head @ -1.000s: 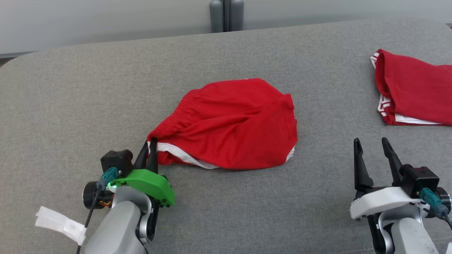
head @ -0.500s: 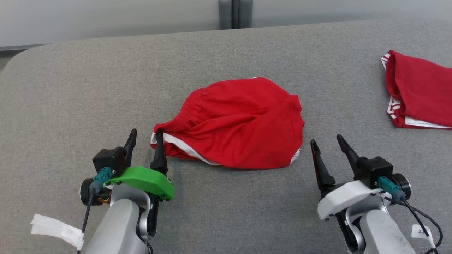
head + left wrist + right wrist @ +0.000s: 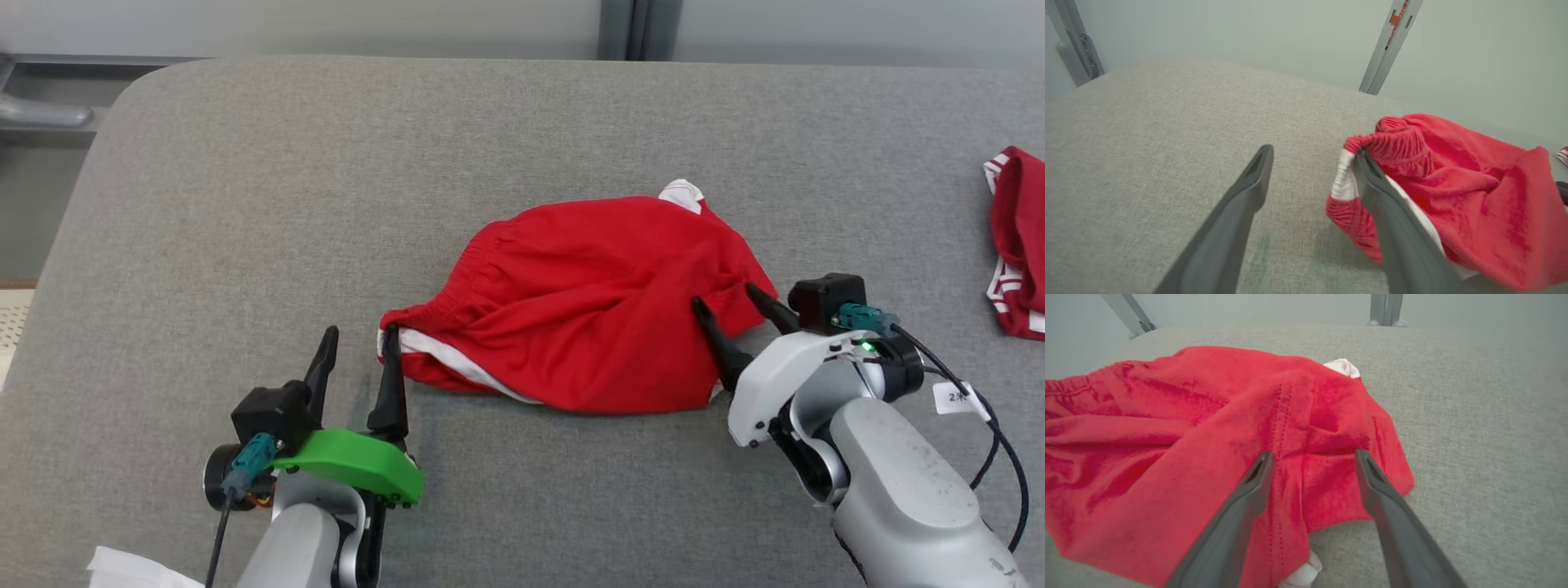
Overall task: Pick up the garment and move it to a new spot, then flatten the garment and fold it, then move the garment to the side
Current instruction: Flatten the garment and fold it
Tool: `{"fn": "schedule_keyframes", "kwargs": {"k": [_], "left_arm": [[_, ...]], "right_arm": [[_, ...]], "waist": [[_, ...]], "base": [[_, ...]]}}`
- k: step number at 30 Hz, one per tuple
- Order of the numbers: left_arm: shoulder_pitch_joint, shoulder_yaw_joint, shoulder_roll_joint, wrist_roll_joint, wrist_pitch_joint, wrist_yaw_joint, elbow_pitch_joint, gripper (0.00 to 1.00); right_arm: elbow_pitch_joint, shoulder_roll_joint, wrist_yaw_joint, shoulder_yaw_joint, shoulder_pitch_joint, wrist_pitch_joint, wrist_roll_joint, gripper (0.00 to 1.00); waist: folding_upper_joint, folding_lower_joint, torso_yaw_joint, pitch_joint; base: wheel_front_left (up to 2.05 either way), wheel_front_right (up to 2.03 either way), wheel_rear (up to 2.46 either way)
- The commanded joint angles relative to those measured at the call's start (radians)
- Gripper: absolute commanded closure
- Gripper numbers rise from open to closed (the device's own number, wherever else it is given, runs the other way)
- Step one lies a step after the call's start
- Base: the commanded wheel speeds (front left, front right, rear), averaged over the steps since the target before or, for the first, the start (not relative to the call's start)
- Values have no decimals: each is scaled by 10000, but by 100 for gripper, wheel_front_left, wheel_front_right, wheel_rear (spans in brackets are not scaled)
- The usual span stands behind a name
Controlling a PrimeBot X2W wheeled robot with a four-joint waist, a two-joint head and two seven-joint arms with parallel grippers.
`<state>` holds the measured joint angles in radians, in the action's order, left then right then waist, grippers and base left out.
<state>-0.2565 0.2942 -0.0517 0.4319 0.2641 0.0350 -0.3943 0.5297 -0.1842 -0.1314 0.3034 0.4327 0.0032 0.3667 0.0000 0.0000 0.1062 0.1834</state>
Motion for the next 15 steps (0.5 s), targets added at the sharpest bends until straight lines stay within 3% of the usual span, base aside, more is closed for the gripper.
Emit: {"fn": "schedule_keyframes", "kwargs": {"k": [1, 2, 3, 4, 6, 7, 8, 9, 15], "left_arm": [[123, 57, -2, 84, -1, -74, -237, 0], [86, 140, -1, 169, -7, -94, -547, 0], [-13, 193, 1, 185, -5, -120, -724, 0], [-167, 195, 0, 256, -4, -130, -943, 0], [-332, 245, -1, 351, -2, -162, -1274, 0], [-385, 256, 0, 368, -3, -172, -1368, 0], [-408, 277, 0, 444, -2, -194, -1493, 0], [-441, 285, 1, 403, -2, -233, -1498, 0], [-235, -173, -3, 196, -1, -153, -771, 0]], "right_arm": [[73, -211, 17, 317, 213, 117, 285, 0], [107, -356, 17, 597, 345, 167, 497, 14], [158, -443, 16, 809, 424, 219, 665, 42], [208, -545, 17, 1055, 523, 226, 811, 59], [347, -696, 17, 1378, 713, 134, 1014, 71], [405, -738, 17, 1511, 776, 98, 1074, 73], [470, -789, 16, 1638, 881, 10, 1109, 90], [532, -808, 17, 1679, 946, -67, 1167, 100], [987, -782, 17, 1825, 1419, -805, 1227, 100]], "waist": [[0, 0, 230, 47], [0, 0, 261, 40], [0, 0, 281, 36], [0, 0, 299, 34], [0, 0, 306, 27], [0, 0, 303, 20], [0, 0, 294, 11], [0, 0, 286, 1], [0, 0, 242, -99]], "base": [[0, 0, 0], [0, 0, 0], [0, 0, 0], [0, 0, 0], [0, 0, 0], [0, 0, 0], [0, 0, 0], [0, 0, 0], [0, 0, 0]]}}
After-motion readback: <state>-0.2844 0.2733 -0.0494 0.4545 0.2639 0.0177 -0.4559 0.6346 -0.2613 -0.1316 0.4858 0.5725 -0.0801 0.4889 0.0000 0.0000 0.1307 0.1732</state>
